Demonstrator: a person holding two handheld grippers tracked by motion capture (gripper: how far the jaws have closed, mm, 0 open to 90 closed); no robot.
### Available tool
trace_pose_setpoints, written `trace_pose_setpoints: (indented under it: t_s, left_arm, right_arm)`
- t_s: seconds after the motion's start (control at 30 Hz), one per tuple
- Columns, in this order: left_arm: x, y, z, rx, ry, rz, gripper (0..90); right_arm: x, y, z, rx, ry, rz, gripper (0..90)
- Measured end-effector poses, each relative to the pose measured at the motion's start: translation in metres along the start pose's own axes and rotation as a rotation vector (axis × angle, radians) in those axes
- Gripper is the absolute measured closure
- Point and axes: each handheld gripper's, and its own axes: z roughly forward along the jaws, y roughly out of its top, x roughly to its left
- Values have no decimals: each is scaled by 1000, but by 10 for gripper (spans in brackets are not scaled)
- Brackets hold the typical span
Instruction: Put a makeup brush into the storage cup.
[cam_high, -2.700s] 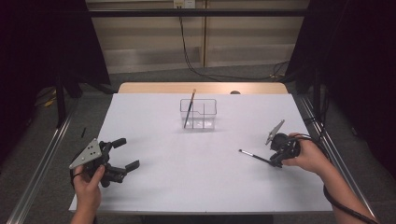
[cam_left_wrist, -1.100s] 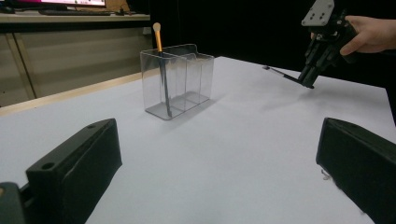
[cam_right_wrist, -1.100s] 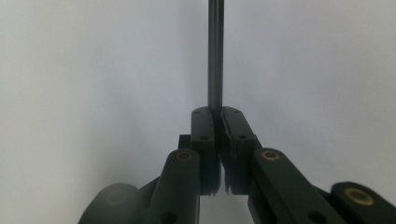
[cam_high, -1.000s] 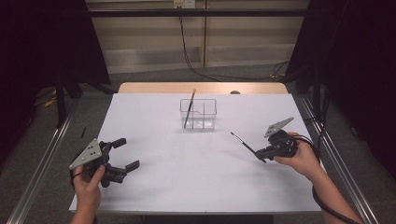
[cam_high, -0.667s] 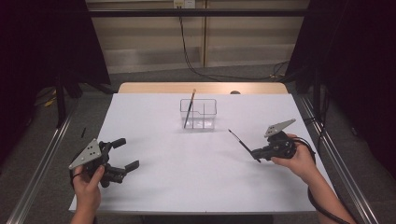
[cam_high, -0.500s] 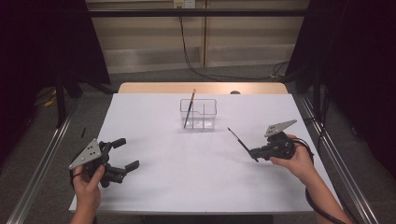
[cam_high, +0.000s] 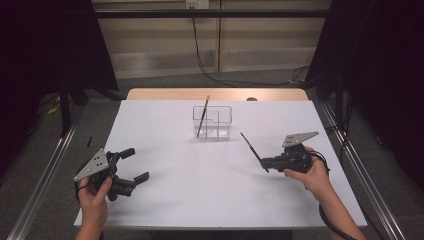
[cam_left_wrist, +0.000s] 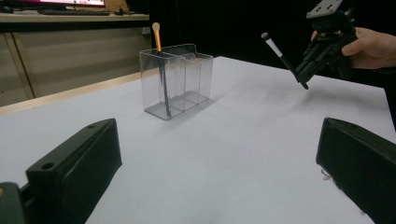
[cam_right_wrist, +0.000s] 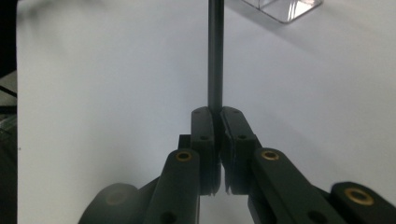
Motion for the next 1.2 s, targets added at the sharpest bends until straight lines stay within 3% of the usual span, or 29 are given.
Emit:
trace_pose_setpoints:
  t_s: [0.5,0.97,1.2]
  left_arm:
    - [0,-1,0,-2,-3,-3,0]
    - [0,-1,1,-3,-3,-3,0]
    - [-1,0,2,1,-4,-2,0]
  right_arm:
    - [10,1,13,-118,38,7,843]
    - [13,-1,16,-222,73,44,844]
    - [17,0,21,-241,83,41,844]
